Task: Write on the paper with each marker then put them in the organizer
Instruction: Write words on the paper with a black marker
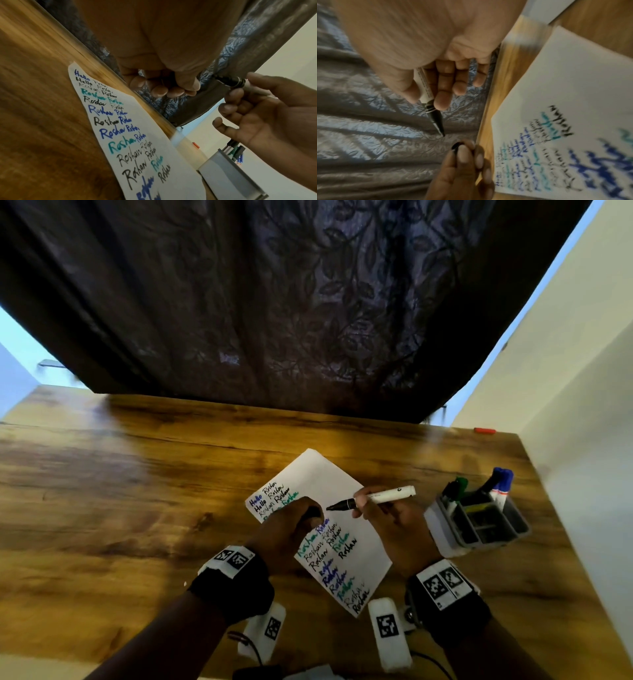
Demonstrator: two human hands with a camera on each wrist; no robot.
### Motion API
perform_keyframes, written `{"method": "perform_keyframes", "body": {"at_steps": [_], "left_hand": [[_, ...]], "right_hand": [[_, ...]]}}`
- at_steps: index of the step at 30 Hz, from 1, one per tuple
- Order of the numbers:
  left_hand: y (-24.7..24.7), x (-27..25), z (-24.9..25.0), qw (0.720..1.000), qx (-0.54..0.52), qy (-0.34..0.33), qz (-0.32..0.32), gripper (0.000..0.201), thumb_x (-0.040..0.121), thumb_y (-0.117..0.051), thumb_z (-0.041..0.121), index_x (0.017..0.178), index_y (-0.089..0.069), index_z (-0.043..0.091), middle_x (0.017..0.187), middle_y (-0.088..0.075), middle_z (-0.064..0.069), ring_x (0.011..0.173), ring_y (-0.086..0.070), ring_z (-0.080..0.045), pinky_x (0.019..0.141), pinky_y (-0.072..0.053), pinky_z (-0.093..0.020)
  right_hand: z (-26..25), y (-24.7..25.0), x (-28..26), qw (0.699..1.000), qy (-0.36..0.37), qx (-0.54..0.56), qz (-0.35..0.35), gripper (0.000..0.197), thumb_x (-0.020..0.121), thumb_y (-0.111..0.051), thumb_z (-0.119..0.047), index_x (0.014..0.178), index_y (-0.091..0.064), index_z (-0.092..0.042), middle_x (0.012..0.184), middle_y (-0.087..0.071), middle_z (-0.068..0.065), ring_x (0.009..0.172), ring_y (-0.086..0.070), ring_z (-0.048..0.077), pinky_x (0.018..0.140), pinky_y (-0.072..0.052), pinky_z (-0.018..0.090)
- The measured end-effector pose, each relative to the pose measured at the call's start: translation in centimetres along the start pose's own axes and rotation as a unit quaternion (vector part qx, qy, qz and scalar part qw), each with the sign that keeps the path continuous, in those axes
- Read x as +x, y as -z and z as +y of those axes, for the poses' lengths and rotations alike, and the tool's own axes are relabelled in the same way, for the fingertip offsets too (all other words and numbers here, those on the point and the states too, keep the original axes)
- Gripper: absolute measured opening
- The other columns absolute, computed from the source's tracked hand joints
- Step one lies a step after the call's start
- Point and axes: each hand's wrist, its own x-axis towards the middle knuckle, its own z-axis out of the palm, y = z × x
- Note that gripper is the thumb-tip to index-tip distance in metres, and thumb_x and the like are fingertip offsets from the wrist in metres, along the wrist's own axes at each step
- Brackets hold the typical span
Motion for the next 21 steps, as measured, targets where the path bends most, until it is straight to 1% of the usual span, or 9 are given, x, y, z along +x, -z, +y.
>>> {"method": "perform_keyframes", "body": {"at_steps": [2, 5, 6, 9, 11, 14, 16, 19, 21], "left_hand": [[0.7, -0.2, 0.1, 1.0, -0.01, -0.008, -0.008, 0.018, 0.098, -0.053, 0.025, 0.089, -0.048, 0.039, 0.096, -0.061, 0.016, 0.091, -0.064, -0.008, 0.074, -0.055, -0.023], [1.5, -0.3, 0.7, 0.999, -0.032, -0.009, -0.012, 0.019, 0.099, -0.052, 0.025, 0.087, -0.049, 0.039, 0.094, -0.062, 0.016, 0.087, -0.064, -0.003, 0.068, -0.051, -0.015], [1.7, -0.3, 0.5, 0.999, -0.032, -0.012, -0.014, 0.015, 0.099, -0.051, 0.026, 0.089, -0.05, 0.037, 0.094, -0.062, 0.015, 0.087, -0.064, -0.003, 0.069, -0.052, -0.018], [1.7, -0.3, 0.1, 0.999, -0.042, -0.007, -0.033, 0.004, 0.098, -0.05, 0.033, 0.097, -0.054, 0.033, 0.102, -0.065, 0.007, 0.093, -0.065, -0.012, 0.081, -0.057, -0.038], [2.2, -0.6, 0.0, 0.998, -0.059, -0.012, -0.035, 0.008, 0.098, -0.048, 0.036, 0.101, -0.054, 0.031, 0.104, -0.066, 0.007, 0.094, -0.065, -0.012, 0.081, -0.057, -0.041], [2.9, -0.5, -0.2, 0.998, -0.039, -0.018, -0.04, 0.009, 0.1, -0.047, 0.034, 0.1, -0.055, 0.029, 0.098, -0.063, 0.008, 0.087, -0.063, -0.01, 0.078, -0.056, -0.037], [3.2, -0.5, -0.4, 0.998, -0.007, -0.047, -0.049, 0.011, 0.1, -0.047, 0.033, 0.102, -0.056, 0.027, 0.101, -0.065, 0.005, 0.089, -0.065, -0.012, 0.08, -0.057, -0.036], [3.6, -0.8, -0.6, 0.996, -0.001, -0.086, 0.004, 0.017, 0.101, -0.046, 0.02, 0.095, -0.062, 0.017, 0.1, -0.065, -0.003, 0.083, -0.065, -0.01, 0.08, -0.054, -0.026], [4.3, -0.7, -0.6, 0.996, -0.031, -0.079, -0.009, 0.021, 0.102, -0.044, 0.015, 0.09, -0.061, 0.013, 0.093, -0.064, -0.005, 0.074, -0.064, -0.006, 0.074, -0.052, -0.021]], "right_hand": [[-1.1, -0.9, 0.2, 1.0, 0.008, 0.0, 0.012, 0.013, 0.093, -0.064, -0.027, 0.092, -0.07, -0.016, 0.082, -0.074, 0.004, 0.084, -0.069, 0.014, 0.082, -0.054, 0.036], [-2.2, -1.9, 0.4, 1.0, 0.002, -0.023, 0.011, 0.012, 0.093, -0.064, -0.027, 0.09, -0.071, -0.017, 0.083, -0.074, 0.001, 0.085, -0.067, 0.008, 0.078, -0.049, 0.014], [-2.6, -2.3, 0.4, 0.999, 0.001, -0.044, 0.007, 0.012, 0.093, -0.064, -0.026, 0.09, -0.071, -0.017, 0.084, -0.074, -0.001, 0.086, -0.066, 0.005, 0.076, -0.045, 0.008], [-3.1, -2.8, 0.3, 0.996, -0.02, -0.091, 0.005, 0.012, 0.094, -0.064, -0.029, 0.092, -0.07, -0.02, 0.086, -0.075, -0.006, 0.09, -0.062, -0.001, 0.072, -0.04, 0.001], [-3.2, -3.3, 0.4, 0.994, -0.025, -0.106, 0.016, 0.011, 0.093, -0.064, -0.031, 0.092, -0.07, -0.022, 0.086, -0.075, -0.007, 0.09, -0.062, 0.0, 0.072, -0.04, 0.001], [-3.3, -4.0, 0.7, 0.994, -0.013, -0.108, 0.011, 0.009, 0.093, -0.065, -0.03, 0.091, -0.071, -0.024, 0.086, -0.073, -0.01, 0.088, -0.063, 0.004, 0.075, -0.043, 0.006], [-3.3, -4.8, 0.7, 0.994, 0.002, -0.112, 0.002, 0.006, 0.092, -0.066, -0.028, 0.089, -0.071, -0.025, 0.088, -0.071, -0.014, 0.085, -0.062, 0.006, 0.075, -0.046, 0.01], [-3.5, -5.8, 1.0, 0.994, 0.007, -0.11, 0.022, 0.007, 0.09, -0.069, -0.03, 0.082, -0.07, -0.031, 0.084, -0.071, -0.011, 0.076, -0.063, 0.009, 0.066, -0.048, 0.013], [-3.8, -6.1, 1.3, 0.995, -0.007, -0.092, 0.032, 0.011, 0.087, -0.071, -0.034, 0.077, -0.07, -0.031, 0.079, -0.072, -0.005, 0.07, -0.066, 0.011, 0.063, -0.052, 0.019]]}}
